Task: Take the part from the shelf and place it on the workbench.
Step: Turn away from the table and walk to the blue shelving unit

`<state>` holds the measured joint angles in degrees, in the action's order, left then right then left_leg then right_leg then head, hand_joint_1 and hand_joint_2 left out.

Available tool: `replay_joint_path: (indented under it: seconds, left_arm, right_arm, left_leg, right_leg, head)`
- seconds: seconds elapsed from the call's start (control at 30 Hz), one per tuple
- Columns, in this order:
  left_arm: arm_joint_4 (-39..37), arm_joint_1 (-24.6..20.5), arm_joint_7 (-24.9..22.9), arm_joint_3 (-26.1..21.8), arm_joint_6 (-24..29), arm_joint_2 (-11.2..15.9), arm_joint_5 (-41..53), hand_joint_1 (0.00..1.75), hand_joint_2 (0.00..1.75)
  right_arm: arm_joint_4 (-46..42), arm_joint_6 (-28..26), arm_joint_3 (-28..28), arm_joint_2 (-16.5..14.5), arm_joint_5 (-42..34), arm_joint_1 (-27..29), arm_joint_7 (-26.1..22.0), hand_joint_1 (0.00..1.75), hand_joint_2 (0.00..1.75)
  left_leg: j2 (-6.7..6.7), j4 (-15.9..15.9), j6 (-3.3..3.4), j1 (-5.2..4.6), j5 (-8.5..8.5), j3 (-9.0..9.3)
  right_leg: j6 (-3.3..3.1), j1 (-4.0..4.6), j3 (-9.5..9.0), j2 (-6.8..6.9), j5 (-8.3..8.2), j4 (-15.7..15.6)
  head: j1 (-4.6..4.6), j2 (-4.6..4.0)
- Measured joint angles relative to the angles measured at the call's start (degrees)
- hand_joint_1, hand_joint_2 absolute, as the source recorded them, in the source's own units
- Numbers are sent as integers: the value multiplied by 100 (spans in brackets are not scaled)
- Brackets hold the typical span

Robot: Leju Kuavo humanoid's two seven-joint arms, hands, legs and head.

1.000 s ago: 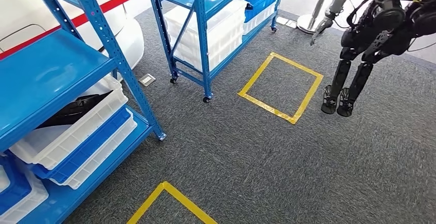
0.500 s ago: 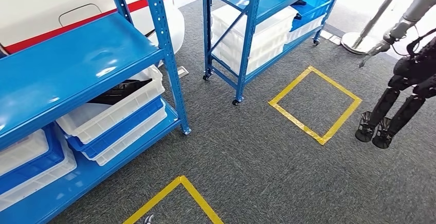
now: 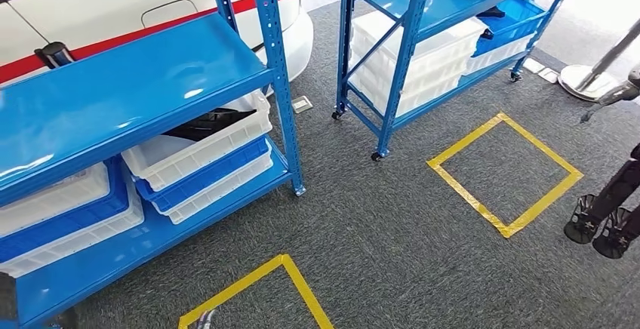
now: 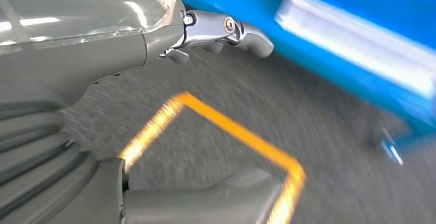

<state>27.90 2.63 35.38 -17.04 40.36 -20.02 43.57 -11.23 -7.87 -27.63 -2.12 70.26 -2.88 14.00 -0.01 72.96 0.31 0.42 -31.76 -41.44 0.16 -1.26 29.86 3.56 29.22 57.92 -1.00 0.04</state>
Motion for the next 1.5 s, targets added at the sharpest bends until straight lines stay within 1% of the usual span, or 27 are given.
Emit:
replay_joint_path:
  seconds: [0.03,0.1,0.17,0.23,0.27,0.33,0.4,0.47,0.5,0.57,0.6,0.67,0.73,0.77,0.83,0.87,0.93,1.0,1.07,1.13,1.17,1.23,1.27,1.33,1.37,1.43,1.5]
  left_arm:
    - [123,60,-4,-49,1,4,-23,0,0]
    - [375,154,-118,-41,1,6,-67,0,0]
    - [622,217,-239,50,-1,-10,-94,0,0]
    - [771,266,-219,123,-2,-25,-101,0,0]
    - [800,292,-181,134,-1,-34,-101,0,0]
    - [828,329,-116,144,1,-55,-94,0,0]
    - [846,343,-82,173,-2,-75,-67,0,0]
    - [856,358,-49,204,-4,-85,-45,0,0]
    - [858,370,-26,217,-4,-85,-42,0,0]
    - [864,390,10,248,-4,-87,-36,0,0]
    - [870,394,20,261,-4,-88,-33,0,0]
    - [891,399,25,276,-4,-92,-32,0,0]
    - [907,414,27,279,-3,-93,-32,0,0]
    - [910,424,27,279,-3,-93,-32,0,0]
    - [923,431,27,281,-2,-92,-32,0,0]
    - [931,428,27,282,-2,-92,-32,0,0]
    - [942,427,28,288,-2,-92,-31,0,0]
    - [955,450,32,293,-2,-92,-24,0,87]
    - [987,464,42,309,-2,-92,-5,0,175]
    - [1024,446,57,359,-2,-93,10,0,175]
    - [1036,436,67,391,-2,-97,12,0,175]
    - [1047,438,95,449,-2,-103,10,0,175]
    - [1048,451,109,472,-2,-105,7,0,175]
    - [1048,461,124,520,-2,-106,4,0,175]
    - [1048,456,126,542,-2,-110,6,0,175]
    - [1050,444,122,568,-4,-117,16,0,87]
    - [1053,461,116,570,-4,-120,27,0,0]
  right_arm:
    - [0,0,-4,-2,12,-5,-3,0,0]
    - [0,0,-9,-5,47,-14,-25,0,0]
    - [0,0,-9,-1,105,-14,-56,0,0]
    - [-2,0,-8,9,164,-28,-73,0,0]
    - [-3,0,-8,15,189,-45,-80,0,0]
    - [-5,1,-7,16,229,-67,-109,0,0]
    - [-4,7,-6,26,252,-53,-138,0,0]
    - [-3,16,-6,49,283,-28,-150,0,0]
    - [-3,18,-6,58,302,-27,-156,0,0]
    - [-3,20,-6,71,324,-35,-166,0,0]
    - [-2,20,-5,73,329,-41,-171,0,0]
    - [-1,22,-4,80,331,-59,-175,0,0]
    - [-2,24,-4,81,332,-81,-175,0,0]
    - [-2,24,-4,80,332,-90,-176,0,0]
    - [-2,24,-4,77,335,-83,-178,0,0]
    - [-2,24,-4,78,336,-72,-179,0,0]
    - [-2,24,-4,79,339,-44,-180,0,0]
    - [-2,24,-4,82,347,-41,-187,0,0]
    - [-2,25,-4,80,365,-50,-201,0,0]
    - [-2,27,-4,78,387,-49,-213,0,0]
    - [-2,27,-4,77,395,-51,-217,0,0]
    - [-2,30,-4,75,406,-73,-224,0,0]
    - [-2,30,-4,74,410,-89,-227,0,0]
    - [-2,34,-3,66,415,-102,-239,0,0]
    - [-2,40,-2,62,415,-92,-245,0,0]
    - [-1,56,0,56,416,-59,-249,0,0]
    - [0,62,-1,57,416,-38,-242,0,0]
  left_leg:
    - [63,-328,20,-1,187,167]
    - [375,-1072,89,-36,461,565]
    - [526,-1396,142,-83,513,739]
    - [352,-1437,190,-100,530,759]
    - [275,-1484,218,-97,560,782]
    - [117,-1574,286,-60,639,824]
    - [-57,-1586,324,-46,665,812]
    - [-262,-1579,327,-46,670,807]
    - [-362,-1571,321,-42,670,809]
    - [-529,-1539,290,-30,663,805]
    - [-599,-1510,259,-37,651,799]
    - [-696,-1479,192,-54,634,773]
    - [-770,-1482,136,-49,644,746]
    - [-721,-1450,111,-43,625,724]
    - [-441,-1118,58,-34,414,563]
    - [-253,-795,33,-31,232,408]
    - [-76,-77,-11,-6,-74,47]
    - [-15,87,-32,19,-29,-44]
    - [146,-528,-17,28,302,293]
    - [408,-1192,20,1,504,666]
    - [479,-1344,47,-19,517,748]
    - [369,-1401,118,-63,509,752]
    - [296,-1434,160,-63,530,768]
    - [145,-1511,248,-40,596,802]
    - [69,-1532,276,-24,619,813]
    - [-116,-1533,305,-26,633,801]
    - [-313,-1527,303,-29,632,802]
  right_leg:
    - [2,1,-16,64,12,0]
    - [36,34,-52,184,51,-1]
    - [91,69,-93,308,91,-14]
    - [152,98,-141,453,118,-44]
    - [182,94,-161,422,149,-17]
    - [195,81,-18,117,357,337]
    - [170,45,312,-226,660,1033]
    - [220,23,529,-312,731,1414]
    - [278,6,499,-332,629,1302]
    - [394,-52,217,-455,280,599]
    - [408,-57,88,-540,146,264]
    - [340,-43,-15,-634,42,-27]
    - [234,-32,-37,-559,19,-25]
    - [195,-43,-53,-509,3,-32]
    - [100,-69,-73,-383,-20,-47]
    - [67,-52,-73,-309,-17,-47]
    - [27,-28,-71,-148,-2,-45]
    - [17,-24,-71,8,15,-45]
    - [33,-25,-85,147,45,-45]
    - [89,14,-117,275,98,-43]
    - [124,38,-139,335,120,-47]
    - [198,66,-207,471,146,-79]
    - [231,56,-233,454,161,-75]
    - [246,39,-189,175,316,144]
    - [225,18,-46,-38,471,434]
    - [192,13,341,-268,781,1179]
    - [246,13,556,-321,791,1471]
  head:
    - [-3,0]
    - [-3,0]
    - [11,0]
    - [17,0]
    - [19,0]
    - [36,0]
    - [55,0]
    - [61,0]
    - [62,0]
    - [64,0]
    - [75,0]
    - [86,0]
    - [77,0]
    - [74,0]
    - [32,0]
    - [11,0]
    - [-13,0]
    - [-16,0]
    - [-19,0]
    - [-10,0]
    - [2,0]
    - [27,0]
    - [27,0]
    - [38,0]
    - [47,0]
    - [65,0]
    - [70,0]
